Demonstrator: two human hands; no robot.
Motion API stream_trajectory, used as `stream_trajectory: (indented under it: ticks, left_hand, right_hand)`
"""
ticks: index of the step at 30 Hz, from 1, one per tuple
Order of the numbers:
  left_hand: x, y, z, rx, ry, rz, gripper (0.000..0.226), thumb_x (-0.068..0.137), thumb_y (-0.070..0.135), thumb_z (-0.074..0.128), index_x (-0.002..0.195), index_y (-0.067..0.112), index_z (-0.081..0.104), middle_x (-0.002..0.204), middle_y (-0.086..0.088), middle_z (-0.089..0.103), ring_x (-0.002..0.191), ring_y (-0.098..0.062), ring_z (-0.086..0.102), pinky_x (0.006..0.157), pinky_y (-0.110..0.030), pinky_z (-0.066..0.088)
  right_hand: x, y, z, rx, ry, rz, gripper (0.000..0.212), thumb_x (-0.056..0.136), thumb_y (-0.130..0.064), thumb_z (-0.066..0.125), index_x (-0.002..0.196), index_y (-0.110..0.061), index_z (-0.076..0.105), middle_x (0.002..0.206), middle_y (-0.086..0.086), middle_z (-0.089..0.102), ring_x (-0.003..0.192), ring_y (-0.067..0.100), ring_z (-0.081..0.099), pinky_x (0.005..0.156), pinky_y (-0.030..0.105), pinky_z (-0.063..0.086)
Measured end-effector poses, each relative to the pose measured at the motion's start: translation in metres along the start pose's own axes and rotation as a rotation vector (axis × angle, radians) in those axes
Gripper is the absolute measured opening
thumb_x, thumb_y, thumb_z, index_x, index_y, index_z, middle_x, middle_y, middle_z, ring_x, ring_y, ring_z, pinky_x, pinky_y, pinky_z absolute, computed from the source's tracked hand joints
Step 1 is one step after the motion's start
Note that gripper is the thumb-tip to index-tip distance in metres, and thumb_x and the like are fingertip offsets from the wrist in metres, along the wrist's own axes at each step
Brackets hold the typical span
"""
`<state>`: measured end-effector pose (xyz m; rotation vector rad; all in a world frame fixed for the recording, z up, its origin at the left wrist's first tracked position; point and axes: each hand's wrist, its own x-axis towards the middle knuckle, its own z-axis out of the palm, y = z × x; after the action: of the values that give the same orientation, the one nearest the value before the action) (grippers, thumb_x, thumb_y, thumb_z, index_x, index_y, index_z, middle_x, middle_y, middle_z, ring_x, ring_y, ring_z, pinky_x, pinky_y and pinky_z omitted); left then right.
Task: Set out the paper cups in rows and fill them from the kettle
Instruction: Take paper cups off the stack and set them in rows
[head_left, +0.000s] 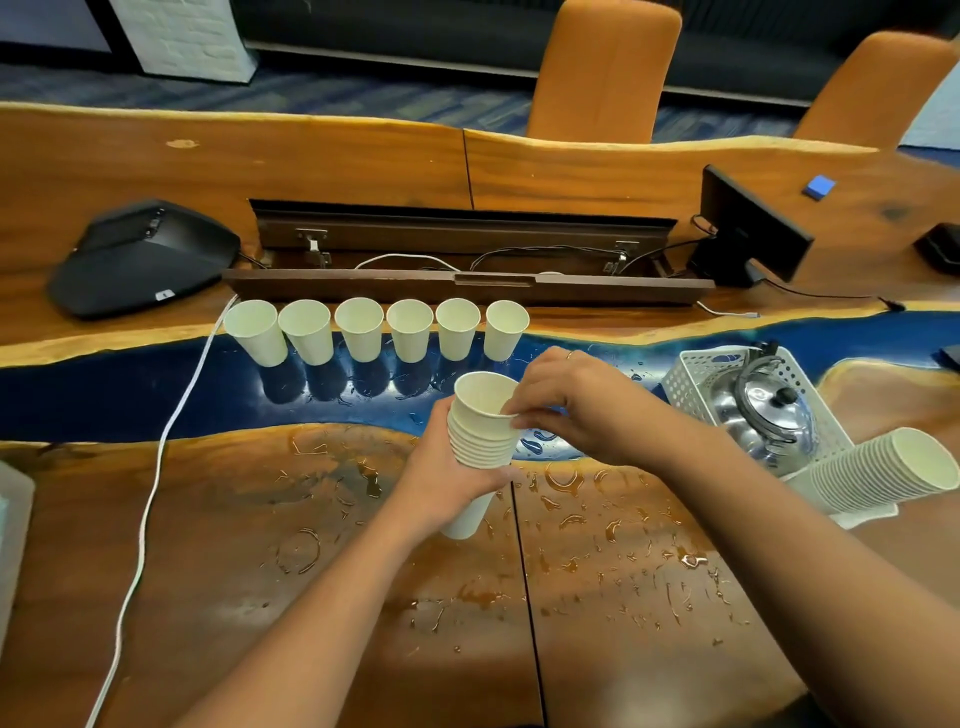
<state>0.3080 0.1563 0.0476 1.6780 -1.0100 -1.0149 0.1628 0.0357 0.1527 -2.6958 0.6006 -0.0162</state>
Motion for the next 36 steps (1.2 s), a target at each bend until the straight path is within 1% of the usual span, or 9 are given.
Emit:
stream_trajectory:
  ticks: [6,10,12,15,18,24,29,33,36]
  left_hand:
    - [-0.002,-0.011,0.002,-0.014,-0.003,-0.027,0.084,0.063,0.028,0.092,0.129,0.037,0.040,0.116,0.015,0.060,0.105,-0.007,0.061,0.088,-0.033,0.054]
    - [-0.004,-0.015,0.001,-0.033,0.030,-0.056,0.083,0.064,0.025,0.092,0.128,0.035,0.040,0.116,0.016,0.058,0.105,-0.005,0.058,0.080,-0.022,0.048]
    - [-0.004,-0.019,-0.001,-0.045,0.052,-0.076,0.082,0.064,0.024,0.092,0.127,0.035,0.040,0.115,0.016,0.058,0.104,-0.005,0.058,0.077,-0.021,0.047]
    - [-0.001,-0.022,0.000,-0.039,0.056,-0.086,0.082,0.063,0.024,0.092,0.127,0.036,0.041,0.116,0.015,0.058,0.105,-0.005,0.058,0.078,-0.021,0.047]
    - [0.003,-0.018,0.005,-0.031,0.029,-0.077,0.082,0.065,0.020,0.091,0.127,0.035,0.040,0.116,0.017,0.056,0.105,-0.001,0.057,0.074,-0.015,0.044]
    - [0.009,-0.013,0.007,-0.013,0.014,-0.076,0.084,0.064,0.022,0.092,0.129,0.037,0.040,0.116,0.019,0.056,0.106,0.002,0.055,0.077,-0.014,0.043]
    - [0.014,-0.014,0.000,0.006,0.045,-0.098,0.084,0.065,0.019,0.091,0.127,0.038,0.039,0.114,0.021,0.055,0.101,0.013,0.053,0.072,-0.007,0.041]
    - [0.022,-0.014,0.006,0.015,0.030,-0.117,0.083,0.064,0.019,0.092,0.123,0.041,0.038,0.115,0.020,0.055,0.103,0.009,0.053,0.076,-0.009,0.041]
    - [0.028,-0.010,0.013,0.034,-0.003,-0.122,0.084,0.065,0.022,0.091,0.125,0.041,0.036,0.116,0.023,0.052,0.105,0.006,0.051,0.076,-0.008,0.038]
  right_hand:
    - [-0.004,0.011,-0.018,0.080,0.256,0.061,0.023,0.088,-0.023,0.071,0.110,-0.026,0.074,0.095,-0.018,0.063,0.091,0.008,0.049,0.074,0.022,0.042]
    - [-0.010,0.031,-0.025,0.107,0.394,0.179,0.021,0.087,-0.023,0.073,0.107,-0.029,0.074,0.086,-0.029,0.055,0.079,-0.004,0.051,0.066,0.015,0.035]
    - [-0.011,0.047,-0.016,0.087,0.423,0.247,0.015,0.087,-0.024,0.073,0.101,-0.029,0.074,0.085,-0.028,0.056,0.076,-0.005,0.051,0.065,0.017,0.037]
    - [-0.006,0.078,0.014,0.085,0.430,0.358,0.007,0.087,-0.022,0.074,0.093,-0.024,0.076,0.087,-0.014,0.067,0.075,0.004,0.055,0.067,0.028,0.048]
    - [0.004,0.107,0.047,0.063,0.372,0.480,0.007,0.088,-0.022,0.072,0.094,-0.022,0.076,0.090,-0.008,0.069,0.083,0.010,0.058,0.074,0.030,0.051]
    - [0.034,0.146,0.076,0.038,0.343,0.668,0.017,0.091,-0.022,0.070,0.107,-0.018,0.073,0.114,0.004,0.069,0.096,0.021,0.065,0.078,0.031,0.051]
    - [0.051,0.167,0.084,0.052,0.359,0.711,0.018,0.091,-0.022,0.069,0.108,-0.016,0.074,0.118,0.006,0.068,0.095,0.023,0.065,0.079,0.037,0.058]
    - [0.064,0.177,0.086,0.053,0.337,0.722,0.019,0.092,-0.022,0.068,0.110,-0.017,0.073,0.117,0.007,0.069,0.093,0.025,0.066,0.079,0.040,0.060]
    - [0.073,0.184,0.089,0.064,0.327,0.716,0.021,0.092,-0.021,0.069,0.112,-0.017,0.073,0.118,0.007,0.069,0.097,0.025,0.066,0.086,0.036,0.056]
